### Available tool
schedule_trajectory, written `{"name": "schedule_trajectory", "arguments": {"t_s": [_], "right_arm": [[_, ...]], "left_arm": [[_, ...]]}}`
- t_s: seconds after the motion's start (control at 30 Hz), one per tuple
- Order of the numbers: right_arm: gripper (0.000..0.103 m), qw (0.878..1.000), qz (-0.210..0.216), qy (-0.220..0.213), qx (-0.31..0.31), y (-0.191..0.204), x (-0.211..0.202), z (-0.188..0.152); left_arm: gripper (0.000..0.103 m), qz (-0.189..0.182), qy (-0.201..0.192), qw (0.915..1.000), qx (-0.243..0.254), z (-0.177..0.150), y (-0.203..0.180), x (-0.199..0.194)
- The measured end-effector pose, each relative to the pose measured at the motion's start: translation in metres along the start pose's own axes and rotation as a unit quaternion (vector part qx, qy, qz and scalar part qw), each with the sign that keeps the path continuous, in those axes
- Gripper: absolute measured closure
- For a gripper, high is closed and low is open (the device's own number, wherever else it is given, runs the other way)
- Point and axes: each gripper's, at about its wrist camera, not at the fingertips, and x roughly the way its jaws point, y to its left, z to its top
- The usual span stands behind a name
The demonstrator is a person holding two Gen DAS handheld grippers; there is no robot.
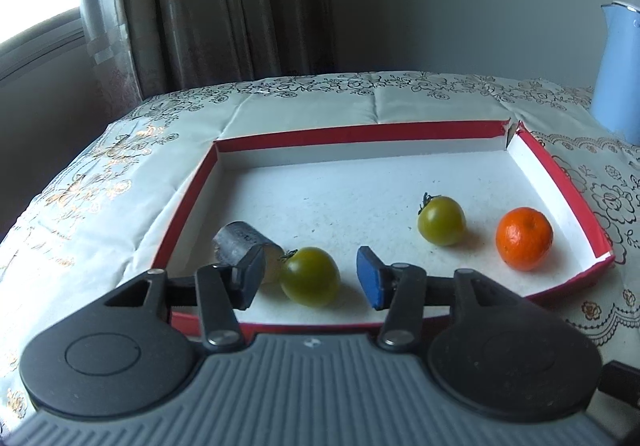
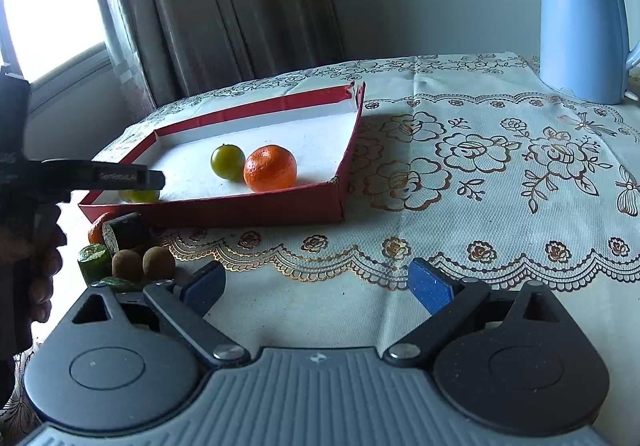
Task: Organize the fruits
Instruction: 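Carry the green tomato into the red box and open the left gripper, then lift the open left gripper away from the red box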
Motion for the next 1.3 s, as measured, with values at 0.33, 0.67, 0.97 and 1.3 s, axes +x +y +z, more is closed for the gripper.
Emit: {"name": "schedule_trajectory", "arguments": {"t_s": [0.33, 0.67, 0.97, 1.3], "right_arm": [[0.004, 1.0, 0.003, -0.001, 0.005, -0.001, -0.001, 0.0], [0.004, 1.0, -0.009, -0.018, 0.005, 0.002, -0.008, -0.002], [0.005, 0.993, 0.008, -0.036, -0.114, 0.069, -0.027, -0.025], [0.025, 0.985, 0.051, -0.022, -0.161, 0.128, -0.016, -0.033]], "left_arm": [[0.003, 0.032, -0.06, 0.9976, -0.017, -0.035, 0.044, -0.069], [0.0, 0.082, -0.046, 0.9903, -0.102, -0.091, 0.111, -0.074], [0.0, 0.081, 0.0, 0.9829, -0.165, -0.099, 0.137, -0.065], [0.0, 0.099, -0.001, 0.9907, -0.093, -0.099, 0.112, -0.062]]}}
